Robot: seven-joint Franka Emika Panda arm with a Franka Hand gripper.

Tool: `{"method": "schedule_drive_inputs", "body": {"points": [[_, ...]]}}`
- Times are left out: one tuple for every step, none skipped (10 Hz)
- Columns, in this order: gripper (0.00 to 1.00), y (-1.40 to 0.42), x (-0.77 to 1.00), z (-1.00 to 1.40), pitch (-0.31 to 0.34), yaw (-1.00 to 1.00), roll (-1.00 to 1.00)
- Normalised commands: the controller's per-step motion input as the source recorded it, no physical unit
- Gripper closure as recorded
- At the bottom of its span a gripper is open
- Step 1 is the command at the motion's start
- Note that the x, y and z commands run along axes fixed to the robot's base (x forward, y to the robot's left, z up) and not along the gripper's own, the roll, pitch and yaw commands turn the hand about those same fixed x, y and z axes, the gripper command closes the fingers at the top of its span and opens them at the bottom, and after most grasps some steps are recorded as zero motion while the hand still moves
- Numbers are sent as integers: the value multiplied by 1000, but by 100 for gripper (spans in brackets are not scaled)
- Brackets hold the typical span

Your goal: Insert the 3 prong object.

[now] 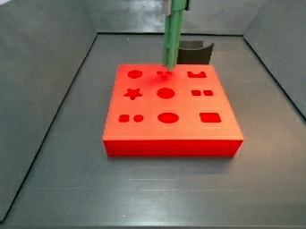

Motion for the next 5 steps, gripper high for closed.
{"method": "schedule_drive_inputs", "body": {"points": [[100,-3,-171,-189,-76,34,57],[100,-180,-100,-166,-91,0,64],[100,-91,0,-231,-80,0,109],[100,-114,0,-209,-76,-40,116],[100,0,0,-257,-51,-146,146]]}}
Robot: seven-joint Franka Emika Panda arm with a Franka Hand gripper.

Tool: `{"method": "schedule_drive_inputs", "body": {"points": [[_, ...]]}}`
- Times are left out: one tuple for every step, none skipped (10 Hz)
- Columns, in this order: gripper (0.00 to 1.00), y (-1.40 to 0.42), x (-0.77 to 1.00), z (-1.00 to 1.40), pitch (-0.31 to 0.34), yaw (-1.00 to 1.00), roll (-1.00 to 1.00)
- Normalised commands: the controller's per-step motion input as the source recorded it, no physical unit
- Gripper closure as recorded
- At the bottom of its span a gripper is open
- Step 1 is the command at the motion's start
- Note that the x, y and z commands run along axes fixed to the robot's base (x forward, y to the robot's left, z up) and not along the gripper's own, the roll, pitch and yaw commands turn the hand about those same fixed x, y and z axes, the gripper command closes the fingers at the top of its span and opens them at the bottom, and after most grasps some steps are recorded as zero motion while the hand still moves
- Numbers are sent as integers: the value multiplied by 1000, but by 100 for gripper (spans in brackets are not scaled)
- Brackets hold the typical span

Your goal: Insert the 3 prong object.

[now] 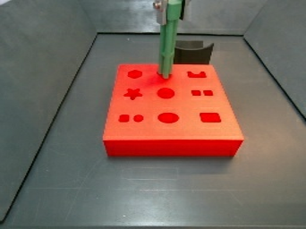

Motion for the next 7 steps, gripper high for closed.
{"method": "schedule_drive_inputs", "body": {"points": [[100,51,0,-223,-23,-209,139],[100,94,-109,-111,-7,-309,94],[100,71,-71,-117,-20,-297,63],[100,49,-46,-120,-29,-246,29],[100,74,-134,-117,-73,-209,0],[100,43,-97,-29,-47,-106,0],[100,149,-63,0,-19,-14,-14]]}}
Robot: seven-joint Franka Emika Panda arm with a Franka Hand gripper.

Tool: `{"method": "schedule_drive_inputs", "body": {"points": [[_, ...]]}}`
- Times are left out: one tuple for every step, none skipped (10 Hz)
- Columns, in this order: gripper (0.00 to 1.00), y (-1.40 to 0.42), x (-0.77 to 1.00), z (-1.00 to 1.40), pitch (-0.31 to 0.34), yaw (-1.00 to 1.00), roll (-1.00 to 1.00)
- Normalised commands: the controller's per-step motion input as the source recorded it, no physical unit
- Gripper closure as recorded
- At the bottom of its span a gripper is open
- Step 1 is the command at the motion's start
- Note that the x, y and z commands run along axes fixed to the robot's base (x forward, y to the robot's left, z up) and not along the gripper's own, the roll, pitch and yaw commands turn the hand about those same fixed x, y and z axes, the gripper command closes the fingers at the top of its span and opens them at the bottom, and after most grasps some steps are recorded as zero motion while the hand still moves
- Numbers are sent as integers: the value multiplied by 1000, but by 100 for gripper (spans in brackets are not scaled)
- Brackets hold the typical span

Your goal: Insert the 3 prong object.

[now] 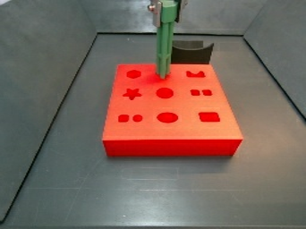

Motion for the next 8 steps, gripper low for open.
{"method": "schedule_drive_inputs", "body": {"points": [[100,0,-31,-20,0,0,3],[100,0,37,-40,6,0,0],[100,-120,123,-106,154,0,243],[100,-114,54,-183,163,0,299],[100,-74,57,-286,150,0,294],[100,-57,74,-351,151,0,291],[100,-29,94,-546,90,0,247],[100,0,114,-969,-30,0,137]]}}
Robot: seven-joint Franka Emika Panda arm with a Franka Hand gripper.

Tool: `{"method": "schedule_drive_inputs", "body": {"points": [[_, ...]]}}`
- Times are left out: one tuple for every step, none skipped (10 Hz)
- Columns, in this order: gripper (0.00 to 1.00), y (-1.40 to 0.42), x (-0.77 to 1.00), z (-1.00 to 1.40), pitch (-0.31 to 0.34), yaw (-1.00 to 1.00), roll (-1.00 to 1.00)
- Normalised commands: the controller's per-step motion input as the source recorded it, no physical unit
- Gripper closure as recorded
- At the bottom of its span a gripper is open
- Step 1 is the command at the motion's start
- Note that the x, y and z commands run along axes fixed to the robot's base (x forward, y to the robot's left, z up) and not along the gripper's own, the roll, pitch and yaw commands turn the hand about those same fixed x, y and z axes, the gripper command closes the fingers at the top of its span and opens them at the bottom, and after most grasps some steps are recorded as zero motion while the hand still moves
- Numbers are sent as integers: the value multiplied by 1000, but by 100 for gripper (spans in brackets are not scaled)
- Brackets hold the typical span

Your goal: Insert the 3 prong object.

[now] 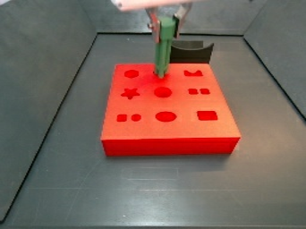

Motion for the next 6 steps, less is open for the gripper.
{"method": "schedule_drive_inputs", "body": {"points": [[100,0,54,-1000,-126,-3,0],[100,0,34,-1000,-129,0,0],[100,0,49,-1000,-136,0,0],[100,23,23,-1000,-116,0,0],[100,71,0,-1000,-94,0,0],[100,0,0,0,0,0,0]]}}
